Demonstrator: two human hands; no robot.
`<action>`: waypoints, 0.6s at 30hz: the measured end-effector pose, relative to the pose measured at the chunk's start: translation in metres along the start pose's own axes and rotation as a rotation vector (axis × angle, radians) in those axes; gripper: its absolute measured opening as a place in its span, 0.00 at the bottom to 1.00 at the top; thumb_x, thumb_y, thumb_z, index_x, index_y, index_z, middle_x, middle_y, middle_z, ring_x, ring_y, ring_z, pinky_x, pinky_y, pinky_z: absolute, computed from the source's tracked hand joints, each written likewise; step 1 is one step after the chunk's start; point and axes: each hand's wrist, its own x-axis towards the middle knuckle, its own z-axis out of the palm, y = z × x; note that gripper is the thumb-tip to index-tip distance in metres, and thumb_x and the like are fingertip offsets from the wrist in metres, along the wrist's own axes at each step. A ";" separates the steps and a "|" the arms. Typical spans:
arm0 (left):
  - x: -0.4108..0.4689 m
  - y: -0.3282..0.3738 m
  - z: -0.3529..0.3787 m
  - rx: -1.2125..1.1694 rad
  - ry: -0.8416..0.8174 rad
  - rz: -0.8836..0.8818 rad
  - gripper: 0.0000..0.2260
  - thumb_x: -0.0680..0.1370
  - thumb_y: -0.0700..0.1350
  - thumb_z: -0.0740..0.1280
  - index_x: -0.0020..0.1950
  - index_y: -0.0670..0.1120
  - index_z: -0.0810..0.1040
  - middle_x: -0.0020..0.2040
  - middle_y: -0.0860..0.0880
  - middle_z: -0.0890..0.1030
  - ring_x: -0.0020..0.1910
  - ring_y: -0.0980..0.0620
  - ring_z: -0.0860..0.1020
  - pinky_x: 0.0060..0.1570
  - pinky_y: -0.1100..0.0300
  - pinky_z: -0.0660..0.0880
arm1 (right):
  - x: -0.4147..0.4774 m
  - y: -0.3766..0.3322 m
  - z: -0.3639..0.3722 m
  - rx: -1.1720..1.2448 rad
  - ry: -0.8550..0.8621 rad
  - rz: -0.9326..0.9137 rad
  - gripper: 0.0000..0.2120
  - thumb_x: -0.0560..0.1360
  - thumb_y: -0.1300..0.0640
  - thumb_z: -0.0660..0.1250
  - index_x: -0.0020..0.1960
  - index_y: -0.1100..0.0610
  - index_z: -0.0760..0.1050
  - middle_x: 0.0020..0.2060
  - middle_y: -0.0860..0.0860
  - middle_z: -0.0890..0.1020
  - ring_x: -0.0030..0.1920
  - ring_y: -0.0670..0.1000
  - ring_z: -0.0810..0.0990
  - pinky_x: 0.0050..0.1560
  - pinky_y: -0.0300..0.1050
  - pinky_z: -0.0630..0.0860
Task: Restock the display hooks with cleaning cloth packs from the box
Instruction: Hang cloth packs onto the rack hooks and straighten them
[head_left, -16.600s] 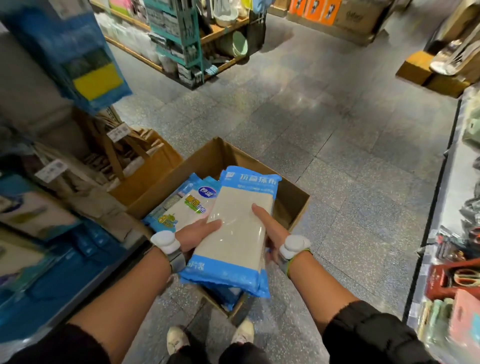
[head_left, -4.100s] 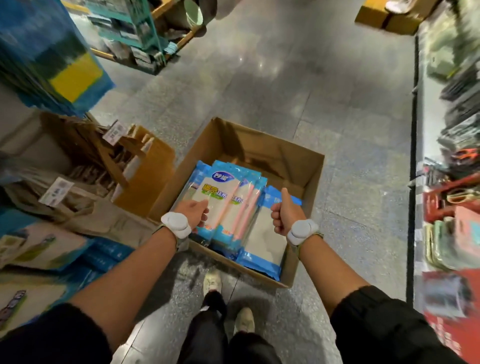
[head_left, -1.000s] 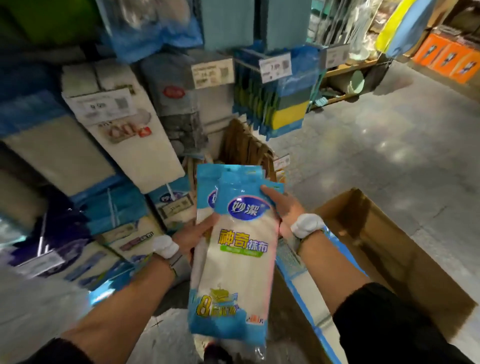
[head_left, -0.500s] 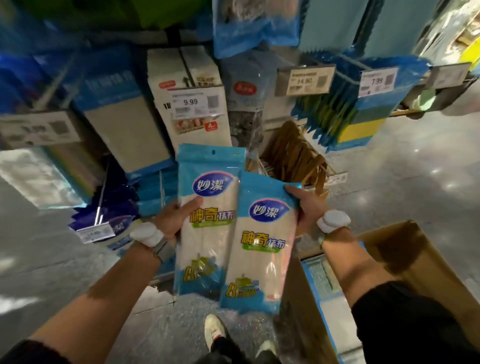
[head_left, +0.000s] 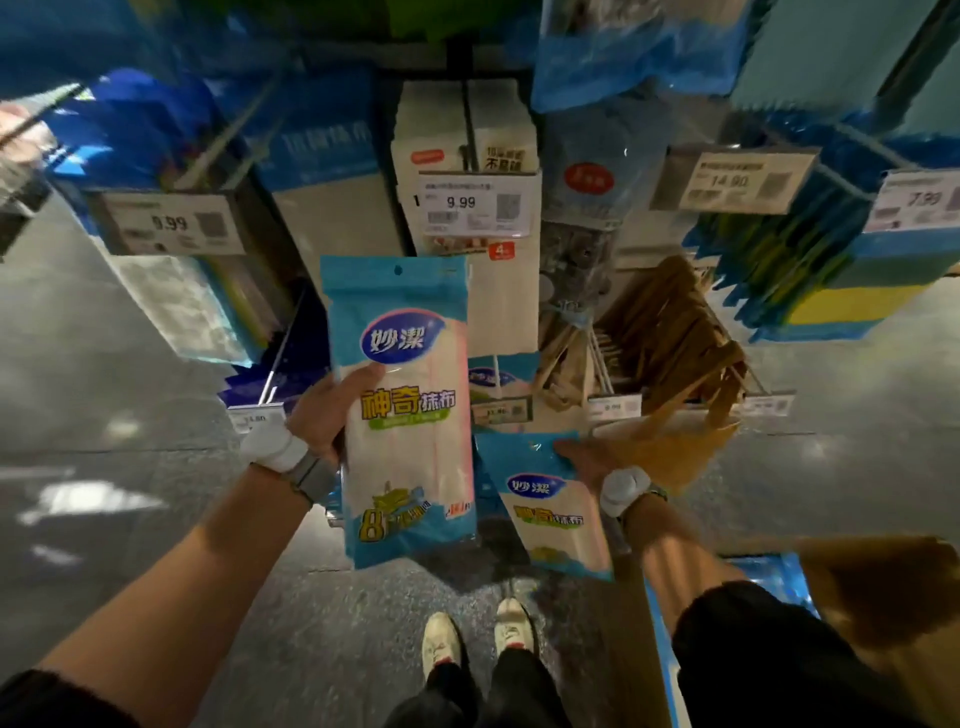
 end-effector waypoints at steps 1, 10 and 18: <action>0.002 -0.002 -0.002 0.003 0.017 0.011 0.20 0.70 0.56 0.80 0.57 0.47 0.86 0.55 0.37 0.86 0.54 0.36 0.85 0.60 0.34 0.78 | 0.000 -0.005 0.002 0.031 -0.026 -0.009 0.07 0.81 0.56 0.66 0.48 0.60 0.79 0.62 0.63 0.80 0.56 0.60 0.79 0.62 0.55 0.75; -0.010 -0.008 0.005 -0.052 0.131 0.024 0.11 0.78 0.47 0.73 0.58 0.46 0.85 0.56 0.37 0.86 0.55 0.35 0.84 0.58 0.35 0.79 | 0.044 -0.025 0.014 0.041 -0.025 -0.012 0.09 0.78 0.48 0.62 0.41 0.47 0.76 0.60 0.63 0.81 0.59 0.64 0.80 0.66 0.58 0.75; -0.012 -0.012 0.020 -0.065 0.191 0.034 0.08 0.79 0.47 0.72 0.56 0.48 0.87 0.57 0.36 0.85 0.57 0.33 0.83 0.60 0.30 0.76 | 0.069 -0.038 0.019 -0.033 -0.126 -0.086 0.15 0.83 0.51 0.59 0.60 0.58 0.79 0.65 0.64 0.77 0.59 0.60 0.77 0.64 0.53 0.73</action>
